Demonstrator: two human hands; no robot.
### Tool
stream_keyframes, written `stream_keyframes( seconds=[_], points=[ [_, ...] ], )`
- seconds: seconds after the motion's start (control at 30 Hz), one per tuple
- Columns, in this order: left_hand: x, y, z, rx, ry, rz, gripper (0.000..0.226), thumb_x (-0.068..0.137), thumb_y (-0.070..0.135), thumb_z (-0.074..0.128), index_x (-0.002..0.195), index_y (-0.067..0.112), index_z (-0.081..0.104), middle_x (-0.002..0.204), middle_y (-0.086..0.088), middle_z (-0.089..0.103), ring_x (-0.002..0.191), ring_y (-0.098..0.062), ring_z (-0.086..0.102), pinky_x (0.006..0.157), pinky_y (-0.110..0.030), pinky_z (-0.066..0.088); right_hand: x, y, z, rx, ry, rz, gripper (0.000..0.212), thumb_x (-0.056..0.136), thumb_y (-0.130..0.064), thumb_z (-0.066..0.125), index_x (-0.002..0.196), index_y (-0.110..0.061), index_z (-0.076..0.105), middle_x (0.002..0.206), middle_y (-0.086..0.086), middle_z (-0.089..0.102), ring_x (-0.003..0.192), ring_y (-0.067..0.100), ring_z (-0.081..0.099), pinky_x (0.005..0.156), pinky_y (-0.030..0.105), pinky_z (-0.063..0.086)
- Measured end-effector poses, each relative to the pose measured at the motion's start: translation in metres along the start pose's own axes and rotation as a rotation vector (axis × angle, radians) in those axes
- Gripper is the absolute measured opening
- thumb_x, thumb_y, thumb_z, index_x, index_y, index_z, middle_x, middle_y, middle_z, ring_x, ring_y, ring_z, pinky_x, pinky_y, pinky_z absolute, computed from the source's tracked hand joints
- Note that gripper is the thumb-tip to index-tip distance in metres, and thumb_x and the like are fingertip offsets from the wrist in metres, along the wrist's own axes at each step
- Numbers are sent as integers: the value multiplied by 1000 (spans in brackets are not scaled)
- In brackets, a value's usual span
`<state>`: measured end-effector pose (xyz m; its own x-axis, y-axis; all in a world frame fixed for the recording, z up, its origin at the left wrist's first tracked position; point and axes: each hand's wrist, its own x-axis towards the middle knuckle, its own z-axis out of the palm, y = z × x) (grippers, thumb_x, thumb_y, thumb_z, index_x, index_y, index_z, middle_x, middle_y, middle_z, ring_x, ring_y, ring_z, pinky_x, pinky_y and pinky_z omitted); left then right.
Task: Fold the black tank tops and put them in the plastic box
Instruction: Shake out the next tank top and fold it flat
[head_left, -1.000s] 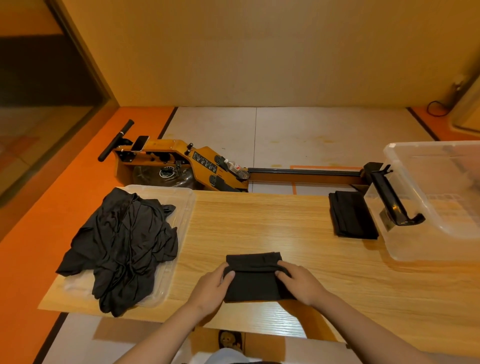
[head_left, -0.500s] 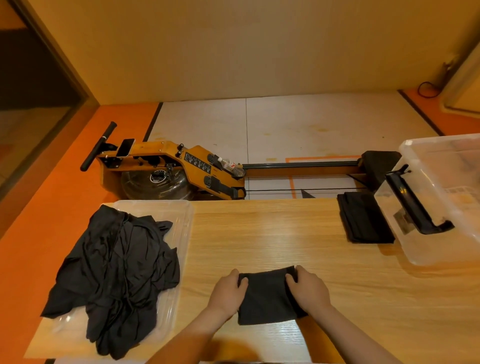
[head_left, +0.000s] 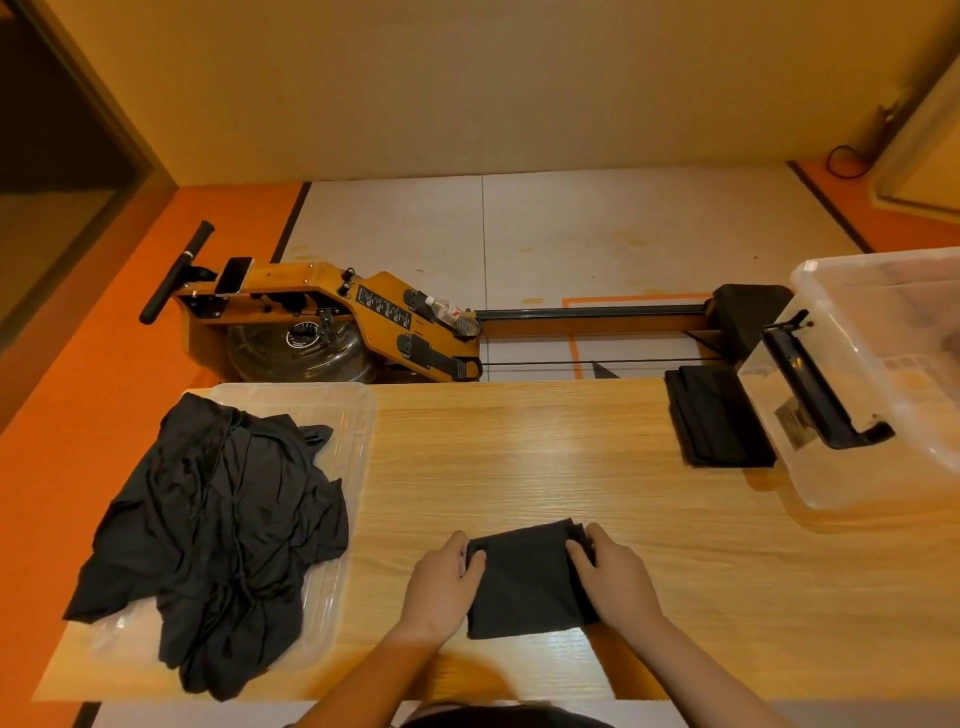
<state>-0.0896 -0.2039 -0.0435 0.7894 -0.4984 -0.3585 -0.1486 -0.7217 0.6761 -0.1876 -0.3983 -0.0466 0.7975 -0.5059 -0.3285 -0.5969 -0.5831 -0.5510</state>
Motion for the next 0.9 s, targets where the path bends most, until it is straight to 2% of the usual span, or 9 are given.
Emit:
stream_keyframes(
  seconds=[0.17,0.27,0.37,0.43,0.5,0.6,0.73,0.83,0.9],
  points=[
    [-1,5,5,105,102,-24,22,100,32,46,80,25,42,64,7,49,58,-6,48,49,-19,33,11,-14,-3,-249,-26,-15,35,102,-44,31,122,-18,45,94,1,67,85,21,63,59,32,43],
    [1,5,7,208,120,-68,17,101,36,41,102,19,45,73,6,56,64,-10,56,55,-27,41,12,-19,1,-401,-40,22,42,102,-47,27,129,-18,42,104,1,66,94,21,64,61,30,37],
    [-1,5,10,418,130,-65,40,102,44,31,130,16,35,87,5,66,76,-14,64,56,-26,40,10,-21,3,-481,-32,65,42,102,-49,25,125,-18,41,101,-2,67,91,19,65,59,30,37],
    [-5,4,10,495,135,-73,45,102,48,27,134,17,32,92,6,67,81,-13,65,57,-26,40,5,-21,2,-444,39,60,38,100,-51,28,118,-20,42,97,-5,65,87,16,63,57,30,40],
    [-8,3,8,523,199,-32,39,102,48,26,128,20,37,100,8,63,88,-10,60,63,-24,44,0,-16,1,-317,214,-25,31,98,-46,40,110,-19,48,95,-4,60,89,16,59,62,28,45],
    [-11,4,12,535,309,149,35,100,37,35,123,19,53,116,4,59,106,-13,55,88,-25,45,-5,-11,9,-241,395,-328,29,91,-30,57,114,-13,59,102,1,63,96,20,59,81,30,49],
    [-9,6,33,591,186,333,53,102,35,20,141,8,44,146,-6,46,136,-19,42,108,-34,25,-14,-18,40,-345,231,-619,48,94,-31,41,136,-10,51,139,4,53,131,19,45,110,31,27],
    [-8,-4,36,639,66,308,56,103,40,15,147,9,27,150,-7,41,141,-18,30,110,-37,21,-13,-3,49,-462,74,-589,53,98,-37,35,144,-12,42,149,2,42,142,15,28,112,35,21],
    [-10,-10,35,677,-8,274,60,102,45,9,146,10,30,149,-6,43,140,-17,28,109,-39,21,-13,5,49,-497,10,-576,54,100,-42,32,147,-15,38,152,-1,38,144,14,24,112,35,20]
  ],
)
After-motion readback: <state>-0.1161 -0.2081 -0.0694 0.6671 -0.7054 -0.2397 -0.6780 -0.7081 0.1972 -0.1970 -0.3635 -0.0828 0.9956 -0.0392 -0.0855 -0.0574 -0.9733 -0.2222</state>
